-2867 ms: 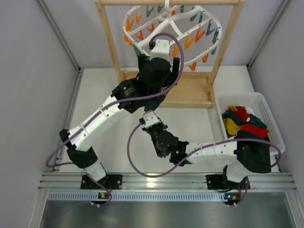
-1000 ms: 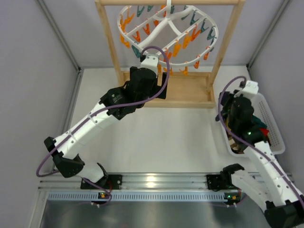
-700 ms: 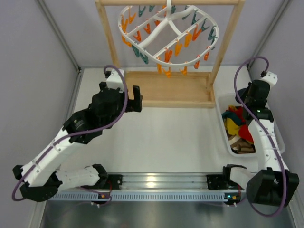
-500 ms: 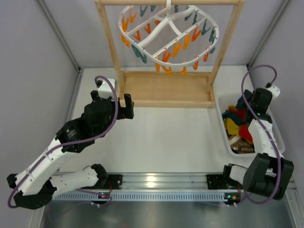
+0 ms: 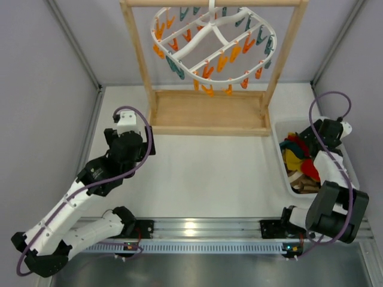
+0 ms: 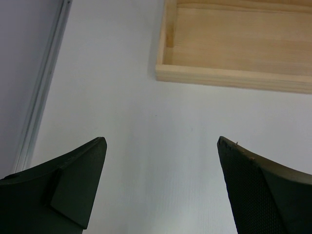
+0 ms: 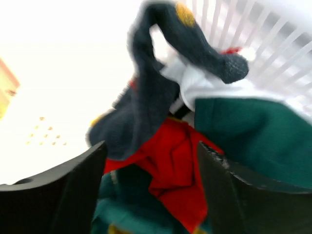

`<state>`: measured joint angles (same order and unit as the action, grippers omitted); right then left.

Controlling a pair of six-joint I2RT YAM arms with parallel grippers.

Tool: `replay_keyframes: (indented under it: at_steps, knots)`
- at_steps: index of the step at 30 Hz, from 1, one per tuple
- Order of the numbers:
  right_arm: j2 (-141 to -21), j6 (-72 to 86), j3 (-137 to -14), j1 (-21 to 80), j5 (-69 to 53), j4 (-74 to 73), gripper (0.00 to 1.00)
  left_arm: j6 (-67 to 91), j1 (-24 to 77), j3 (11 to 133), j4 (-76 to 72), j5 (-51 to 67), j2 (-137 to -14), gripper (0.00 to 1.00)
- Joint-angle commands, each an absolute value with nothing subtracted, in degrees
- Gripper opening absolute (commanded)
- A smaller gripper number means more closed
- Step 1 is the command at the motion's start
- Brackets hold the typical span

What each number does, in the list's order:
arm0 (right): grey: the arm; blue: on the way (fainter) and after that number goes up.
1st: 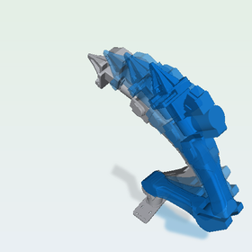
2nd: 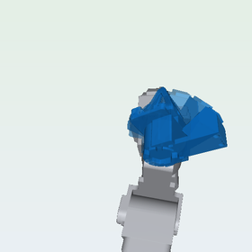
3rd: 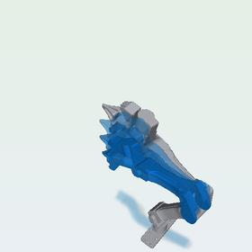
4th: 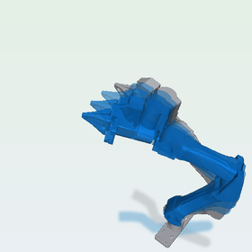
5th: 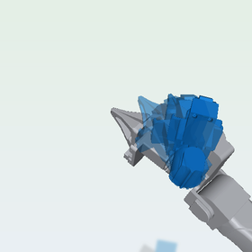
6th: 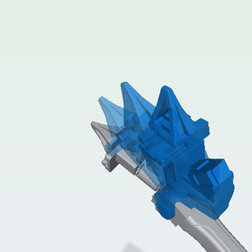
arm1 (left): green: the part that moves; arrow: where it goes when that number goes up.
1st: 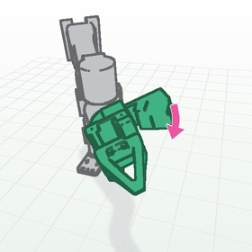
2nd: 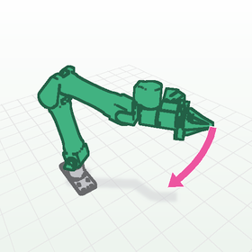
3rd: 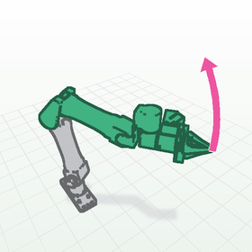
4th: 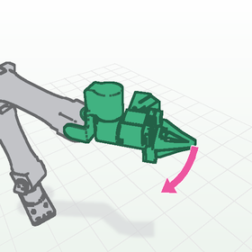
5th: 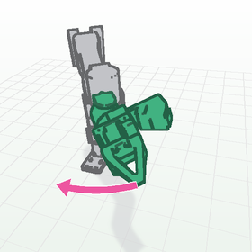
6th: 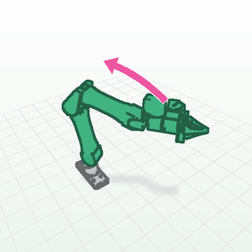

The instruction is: Remove the socks clipped to the hanger

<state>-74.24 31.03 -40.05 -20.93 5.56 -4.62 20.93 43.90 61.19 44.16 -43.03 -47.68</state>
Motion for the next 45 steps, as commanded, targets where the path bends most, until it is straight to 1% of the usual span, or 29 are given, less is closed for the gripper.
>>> replay_keyframes:
  at_steps: [1, 2, 3, 4, 5, 7, 11, 14, 15, 16, 17, 18, 19, 23, 26, 29, 37, 40, 45]
  knots:
    - [-66.46, 28.48, -45.7, -21.45, 8.52, -9.3, 0.74, 22.68, 39.39, 60.21, 40.87, -44.3, -45.36, 0.99]
    - [-64.79, 28.22, -46.05, -21.45, 8.87, -10.36, 0.79, 22.68, 38.16, 60.03, 39.65, -42.47, -45.0, 0.99]
    - [-61.56, 27.6, -46.58, -21.45, 9.31, -11.33, 0.82, 22.76, 36.58, 59.86, 39.12, -40.97, -44.56, 0.99]
    - [-59.87, 27.42, -46.76, -21.36, 9.4, -13.17, 0.86, 22.85, 32.73, 59.59, 38.5, -39.22, -44.47, 0.99]
    - [-58.29, 26.9, -46.93, -21.36, 9.23, -13.97, 0.99, 22.85, 30.69, 59.24, 37.89, -35.72, -44.39, 0.99]
    - [-54.68, 24.01, -47.81, -20.92, 6.96, -16.77, 0.99, 22.42, 25.08, 58.89, 36.74, -32.1, -45.17, 0.99]
    - [-50.37, 19.88, -50.97, -19.43, 1.24, -22.04, 1.0, 21.36, 21.54, 59.59, 36.91, -31.03, -47.19, 0.99]
    - [-48.34, 13.21, -55.01, -12.24, 4.29, -27.48, 0.99, 19.43, 21.53, 60.55, 36.91, -30.85, -47.64, 0.99]
    - [-48.17, 12.05, -57.89, -6.21, 7.0, -29.51, 0.99, 17.68, 21.45, 60.64, 37.0, -30.24, -47.64, 0.99]
    - [-47.99, 11.08, -59.22, -2.85, 12.25, -31.01, 1.0, 16.97, 21.45, 60.73, 37.0, -28.93, -47.81, 0.99]
    - [-47.64, 10.12, -60.37, -0.29, 14.22, -32.16, 1.0, 16.27, 21.53, 60.82, 36.91, -28.48, -48.16, 0.99]
    - [-46.16, 9.76, -61.69, 5.04, 15.11, -33.39, 1.0, 15.65, 21.45, 60.56, 36.91, -27.87, -48.16, 0.99]
    - [-45.19, 9.58, -62.22, 6.4, 14.94, -33.92, 0.99, 15.82, 21.53, 60.56, 36.83, -27.25, -48.25, 0.99]
    - [-39.91, 7.65, -62.93, 7.82, 10.73, -35.94, 0.99, 15.12, 21.53, 60.12, 34.39, -23.82, -47.73, 0.99]
    - [-36.83, 5.99, -60.83, 7.73, 6.87, -36.47, 0.99, 14.06, 20.75, 56.09, 31.47, -19.09, -45.8, 0.99]
    - [-34.72, 6.5, -59.85, 7.82, 5.54, -38.05, 0.99, 14.76, 19.42, 54.15, 31.55, -18.63, -42.29, 0.99]
    - [-28.74, 5.8, -59.59, 8.0, 5.36, -43.41, 1.0, 12.75, 19.51, 48.34, 31.9, -19.25, -26.74, 0.99]
    - [-27.78, 4.13, -59.94, 7.91, 6.5, -45.96, 0.99, 11.95, 19.51, 48.25, 33.65, -17.84, -25.14, 0.99]
    - [-25.93, 3.08, -60.99, 10.81, 9.48, -47.89, 0.99, 11.25, 19.51, 52.29, 38.31, -16.17, -26.19, 0.99]
